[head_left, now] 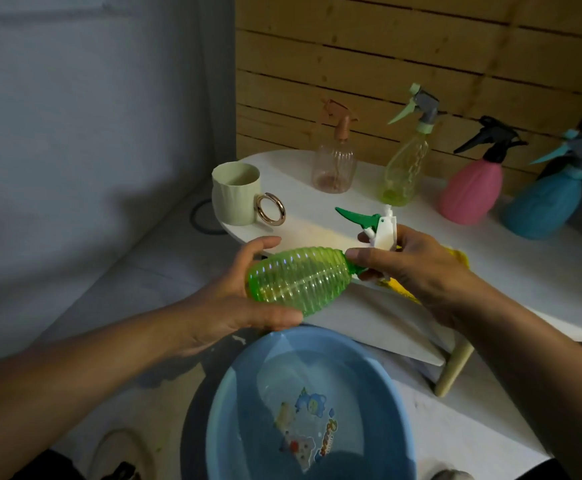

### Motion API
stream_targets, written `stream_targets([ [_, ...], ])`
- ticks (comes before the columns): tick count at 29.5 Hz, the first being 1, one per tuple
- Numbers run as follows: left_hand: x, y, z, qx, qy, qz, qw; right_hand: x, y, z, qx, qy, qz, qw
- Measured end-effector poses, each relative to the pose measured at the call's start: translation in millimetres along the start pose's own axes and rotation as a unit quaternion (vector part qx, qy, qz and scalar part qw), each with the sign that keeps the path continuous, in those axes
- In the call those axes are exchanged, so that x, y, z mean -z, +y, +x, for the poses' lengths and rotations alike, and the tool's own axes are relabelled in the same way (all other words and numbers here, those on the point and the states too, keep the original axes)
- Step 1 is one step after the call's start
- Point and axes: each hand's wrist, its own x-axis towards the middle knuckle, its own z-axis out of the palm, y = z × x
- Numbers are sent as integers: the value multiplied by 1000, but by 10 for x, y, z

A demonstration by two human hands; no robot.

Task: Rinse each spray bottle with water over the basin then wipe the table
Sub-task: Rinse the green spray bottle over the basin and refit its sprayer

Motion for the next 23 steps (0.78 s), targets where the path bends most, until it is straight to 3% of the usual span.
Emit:
stream_targets([
  [7,37,5,66,67,-48,-22,996,112,13,50,35,-15,-6,999],
  [11,35,-31,119,85,-72,-103,988,114,0,78,58,-1,-3,998],
  [15,112,-49,160,99,-56,-169,979,264,-20,195,65,55,69,994],
  [23,325,-131,197,73,-69,-33,994,596,210,490,-14,197,57,979],
])
